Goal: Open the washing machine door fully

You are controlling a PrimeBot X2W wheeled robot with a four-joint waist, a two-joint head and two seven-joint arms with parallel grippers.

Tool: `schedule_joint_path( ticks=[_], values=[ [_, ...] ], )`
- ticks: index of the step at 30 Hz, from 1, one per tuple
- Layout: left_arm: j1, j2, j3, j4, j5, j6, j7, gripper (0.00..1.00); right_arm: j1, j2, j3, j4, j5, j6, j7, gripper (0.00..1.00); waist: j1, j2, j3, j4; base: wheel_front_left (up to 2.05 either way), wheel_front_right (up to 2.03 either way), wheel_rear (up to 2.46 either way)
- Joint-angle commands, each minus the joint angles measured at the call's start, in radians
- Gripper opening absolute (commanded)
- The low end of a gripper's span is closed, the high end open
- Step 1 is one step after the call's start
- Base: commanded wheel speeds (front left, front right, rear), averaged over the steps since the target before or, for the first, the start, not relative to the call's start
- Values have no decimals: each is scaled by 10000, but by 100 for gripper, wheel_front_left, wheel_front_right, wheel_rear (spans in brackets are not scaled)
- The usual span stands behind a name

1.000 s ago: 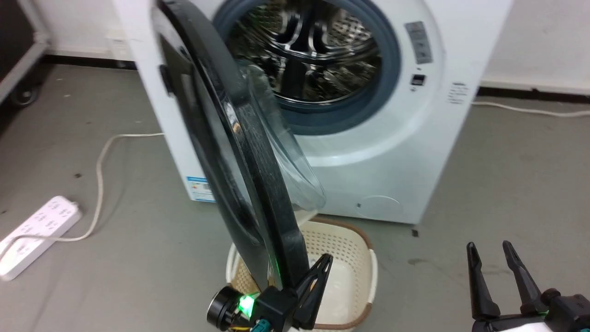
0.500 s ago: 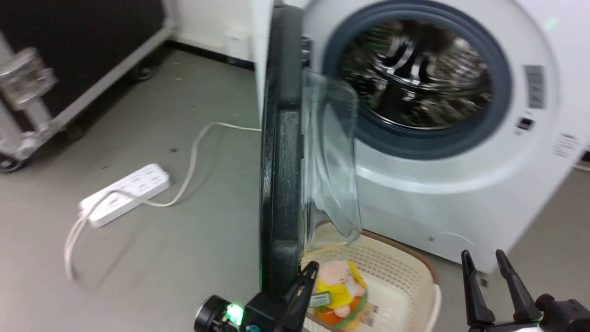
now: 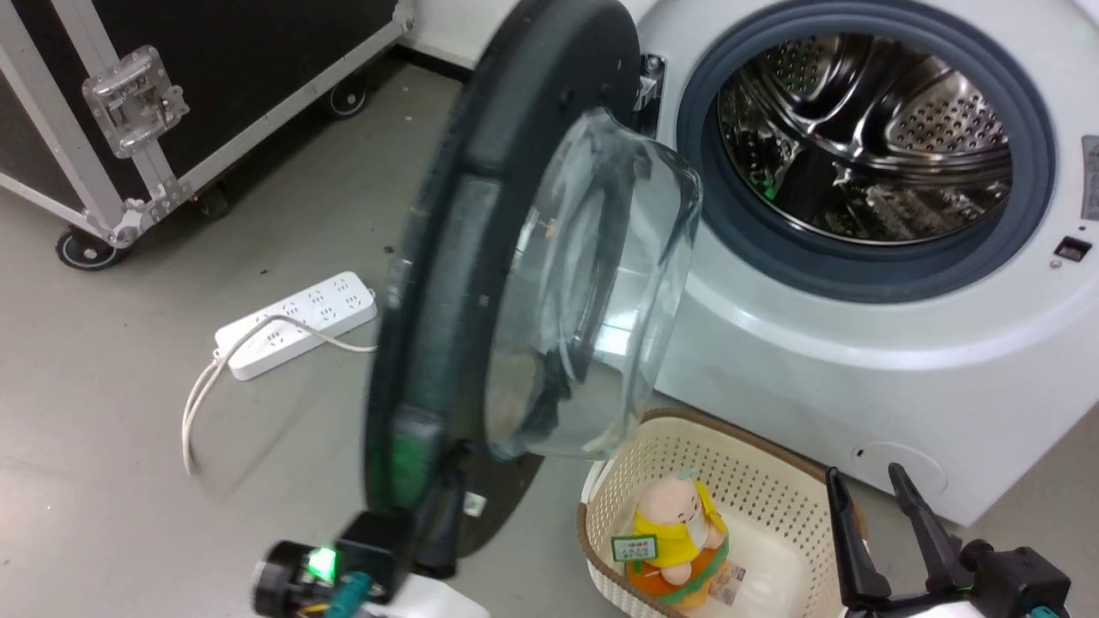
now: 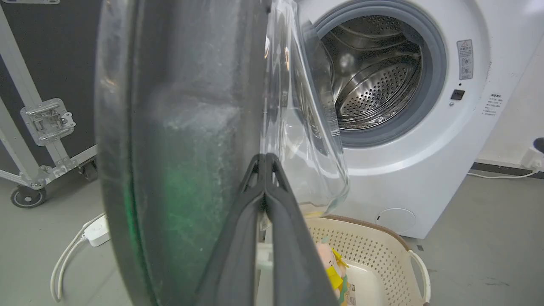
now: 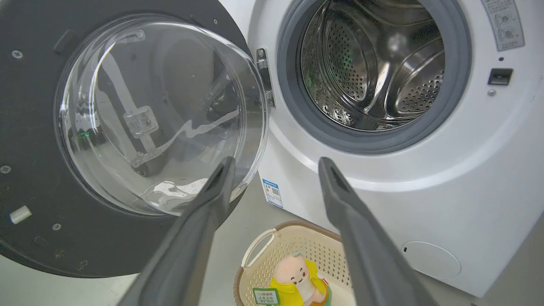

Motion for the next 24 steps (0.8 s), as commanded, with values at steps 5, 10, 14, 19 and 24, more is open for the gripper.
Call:
schedule_joint_path(
  ticks=[5, 10, 14, 19, 24],
  values=[
    [-413, 402, 771, 257, -380, 197, 150, 0, 56, 20, -146, -44, -264, 10, -45, 100, 1, 0, 410, -44, 0, 0, 0],
    [-854, 776, 1660, 622, -786, 360, 45, 0, -53, -77, -200, -164, -495, 10, -45, 100, 1, 0, 1044, -302, 0, 0, 0],
    [-1383, 1186, 2231, 1209, -986, 378, 22, 0, -271, -262, -188, -256, -595, 10, -45, 100, 1, 0, 1622, -493, 0, 0, 0],
    [-2142, 1666, 2973, 2260, -1325, 366, -175, 0, -502, -488, -215, -366, -664, 10, 5, 100, 1, 0, 2247, -720, 0, 0, 0],
    [-2819, 2234, 3625, 3381, -1652, 217, -435, 0, -644, -698, -341, -627, -726, 10, 179, 100, 1, 0, 2828, -937, 0, 0, 0]
  ],
)
